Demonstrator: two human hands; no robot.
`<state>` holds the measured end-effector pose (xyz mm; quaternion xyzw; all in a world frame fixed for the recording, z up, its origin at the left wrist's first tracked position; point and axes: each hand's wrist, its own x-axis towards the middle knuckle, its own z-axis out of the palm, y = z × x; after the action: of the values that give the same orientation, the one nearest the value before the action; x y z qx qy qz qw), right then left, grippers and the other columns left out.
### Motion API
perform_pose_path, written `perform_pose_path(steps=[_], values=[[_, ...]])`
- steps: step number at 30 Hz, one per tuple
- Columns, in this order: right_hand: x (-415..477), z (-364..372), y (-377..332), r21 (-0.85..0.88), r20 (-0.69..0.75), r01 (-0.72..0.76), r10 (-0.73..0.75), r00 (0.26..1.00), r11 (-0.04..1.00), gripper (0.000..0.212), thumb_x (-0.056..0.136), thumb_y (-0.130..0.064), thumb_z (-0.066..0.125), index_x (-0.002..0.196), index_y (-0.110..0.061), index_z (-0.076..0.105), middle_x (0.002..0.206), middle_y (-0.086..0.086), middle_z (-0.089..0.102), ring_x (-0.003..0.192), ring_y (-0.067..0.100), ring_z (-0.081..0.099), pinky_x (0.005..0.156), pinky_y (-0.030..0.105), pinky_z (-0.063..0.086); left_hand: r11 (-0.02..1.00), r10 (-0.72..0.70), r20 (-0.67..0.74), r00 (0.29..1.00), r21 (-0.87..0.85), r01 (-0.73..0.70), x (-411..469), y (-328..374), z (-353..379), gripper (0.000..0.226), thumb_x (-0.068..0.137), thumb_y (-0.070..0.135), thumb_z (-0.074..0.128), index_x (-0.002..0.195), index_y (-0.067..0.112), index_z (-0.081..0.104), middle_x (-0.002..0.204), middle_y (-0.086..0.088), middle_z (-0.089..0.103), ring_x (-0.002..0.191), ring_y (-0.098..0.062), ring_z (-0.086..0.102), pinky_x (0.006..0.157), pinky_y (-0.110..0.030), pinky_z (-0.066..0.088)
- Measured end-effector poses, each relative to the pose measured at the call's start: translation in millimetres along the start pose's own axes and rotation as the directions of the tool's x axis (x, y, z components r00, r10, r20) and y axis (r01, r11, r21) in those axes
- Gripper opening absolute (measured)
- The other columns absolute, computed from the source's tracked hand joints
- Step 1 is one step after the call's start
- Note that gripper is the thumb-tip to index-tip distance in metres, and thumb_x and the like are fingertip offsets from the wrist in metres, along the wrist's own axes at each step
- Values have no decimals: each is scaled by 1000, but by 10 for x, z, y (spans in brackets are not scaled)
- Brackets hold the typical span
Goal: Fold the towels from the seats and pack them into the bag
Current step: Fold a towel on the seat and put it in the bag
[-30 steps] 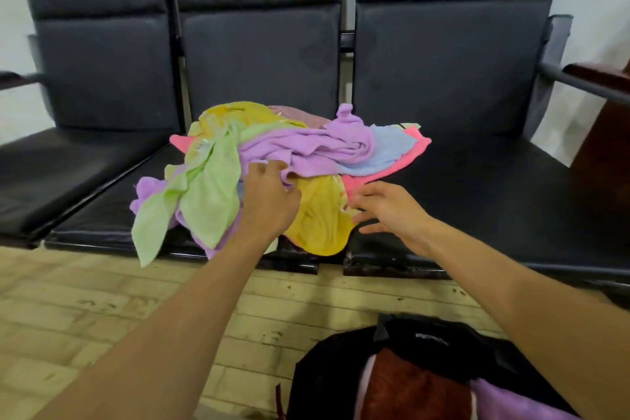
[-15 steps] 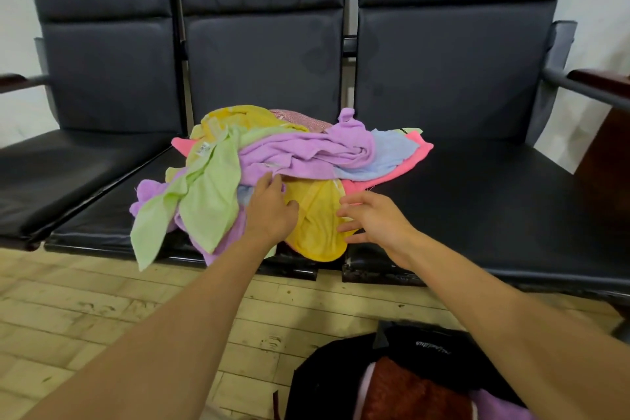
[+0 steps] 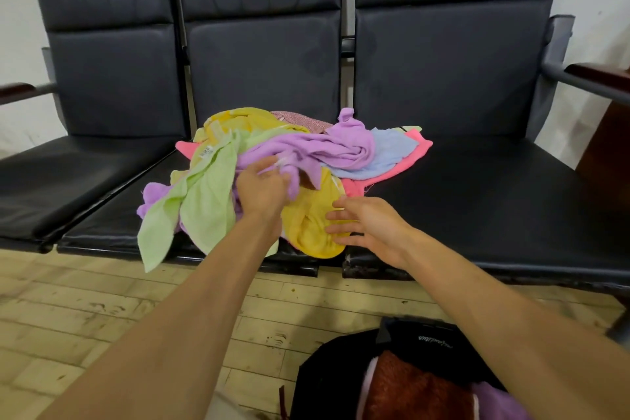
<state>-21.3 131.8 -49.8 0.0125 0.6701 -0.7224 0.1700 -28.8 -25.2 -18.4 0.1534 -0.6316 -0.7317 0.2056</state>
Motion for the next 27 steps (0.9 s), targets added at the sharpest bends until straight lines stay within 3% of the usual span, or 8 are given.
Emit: perform_pose_path(steps=[3,7,10,12,15,21,24,27], values=[[59,57,-44,262,29,-41,35,999,964,49,102,-44,42,122,-3,56,116,17,67,99,30,68,84,40,57,998,-69,330,942,18,66,-199,86,82,36,86,-16,50,111,4,64,71,-5,66,64,-19,58,61,-32,51],[122,-14,-108,521,77,-77,43,996,850,59,96,-57,43,126,-10,62,121,18,66,108,32,65,100,50,48,971,-230,642,732,204,126,-429,127,116,34,88,-15,50,95,14,66,79,-7,69,70,-18,64,66,-32,56],[56,-104,-151,486,21,-72,70,997,871,35,95,-30,57,116,-4,66,102,18,70,87,30,68,83,42,55,945,-299,700,649,311,100,-463,59,142,34,88,-18,47,94,10,66,66,0,69,60,-6,64,60,-20,54],[69,-155,-146,430,-67,-28,63,996,902,18,94,-8,55,106,0,66,93,15,69,79,25,66,74,35,56,939,-263,703,661,343,8,-461,27,169,36,88,-21,44,99,4,66,66,3,68,59,2,62,61,-10,50],[98,-210,-142,370,-147,2,57,988,929,19,94,0,49,93,-1,68,82,12,69,70,20,64,66,28,49,883,-137,651,746,422,-206,-443,4,188,36,85,-19,45,102,3,68,67,7,62,57,6,57,59,-6,42],[247,-232,-201,448,-292,62,80,953,892,19,94,8,47,106,6,62,108,20,63,101,31,62,97,40,49,904,-55,446,894,403,-145,-292,-56,115,28,87,-9,49,97,8,69,85,-6,68,77,-14,62,69,-13,50],[242,-263,-320,548,-335,146,56,940,824,24,92,12,48,111,5,60,114,19,64,105,32,63,98,45,50,747,91,376,922,587,-313,-189,-114,28,30,88,-2,47,108,9,68,99,-4,65,94,-19,61,82,-20,45],[219,-357,-512,585,-417,235,40,908,776,33,93,9,49,124,3,57,125,20,62,111,33,63,98,43,50,508,188,504,843,685,-522,-114,-198,-56,45,81,-4,52,124,2,59,123,-12,58,118,-25,52,98,-27,39]])
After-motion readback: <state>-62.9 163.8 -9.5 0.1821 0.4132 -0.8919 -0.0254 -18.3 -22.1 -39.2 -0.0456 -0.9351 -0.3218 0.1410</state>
